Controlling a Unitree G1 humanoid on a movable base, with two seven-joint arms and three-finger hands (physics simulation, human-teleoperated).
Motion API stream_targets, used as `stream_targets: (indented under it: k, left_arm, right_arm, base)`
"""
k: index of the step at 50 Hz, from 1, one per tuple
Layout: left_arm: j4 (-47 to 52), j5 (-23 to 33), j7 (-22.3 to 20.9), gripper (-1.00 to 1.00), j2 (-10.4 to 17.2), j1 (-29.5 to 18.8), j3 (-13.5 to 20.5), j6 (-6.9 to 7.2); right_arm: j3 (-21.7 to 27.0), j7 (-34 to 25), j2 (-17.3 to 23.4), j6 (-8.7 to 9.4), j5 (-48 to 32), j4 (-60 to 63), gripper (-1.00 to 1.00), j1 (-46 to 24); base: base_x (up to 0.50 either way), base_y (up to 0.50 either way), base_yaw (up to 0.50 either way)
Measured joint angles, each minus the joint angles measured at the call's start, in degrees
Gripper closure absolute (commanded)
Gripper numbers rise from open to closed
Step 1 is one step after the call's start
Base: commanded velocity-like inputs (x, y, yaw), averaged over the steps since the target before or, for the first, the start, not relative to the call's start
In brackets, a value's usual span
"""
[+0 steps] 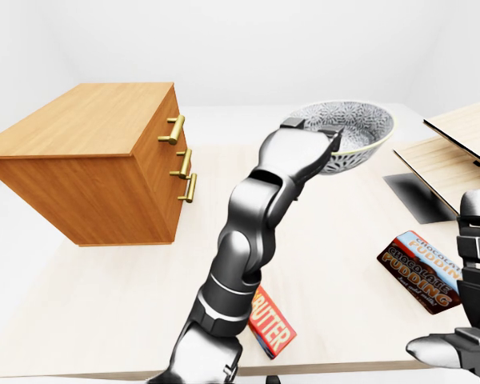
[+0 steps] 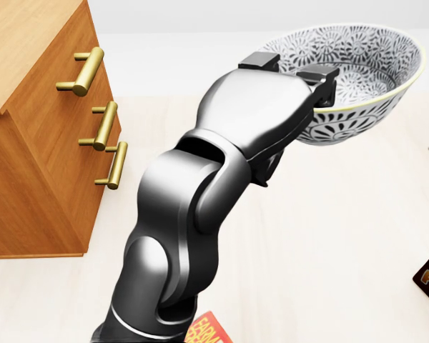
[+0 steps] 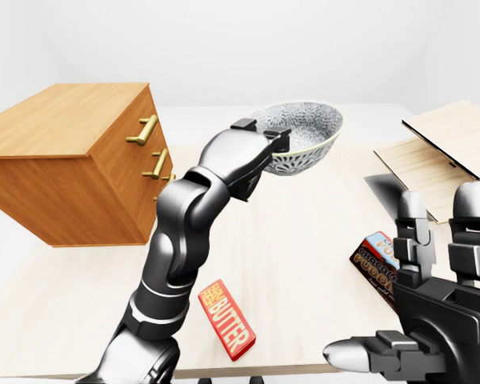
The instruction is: Close the top drawer of the cabinet and put the bowl on top of it.
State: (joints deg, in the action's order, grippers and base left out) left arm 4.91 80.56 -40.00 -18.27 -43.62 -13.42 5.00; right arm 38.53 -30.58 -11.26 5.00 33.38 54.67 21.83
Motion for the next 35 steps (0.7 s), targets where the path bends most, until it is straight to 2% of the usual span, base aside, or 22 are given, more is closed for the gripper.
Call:
stream_targets:
  k: [14,35]
  left_arm:
    - [0.26,-3.94,0.0,1.0,7.01,-8.8,4.85,0.0]
    - [-3.58,-11.09,0.0,1.0,19.21,-19.33,10.72,0.0]
  right_arm:
    - [-1.56,-0.29,-0.34,0.0,-1.48,-0.17,-1.0,0.38]
    - [-3.63,-1.32,-1.55,0.0,-3.55,0.26,-1.0,1.42]
  base:
    - [0.0,0.0,0.0]
    - [0.0,0.0,0.0]
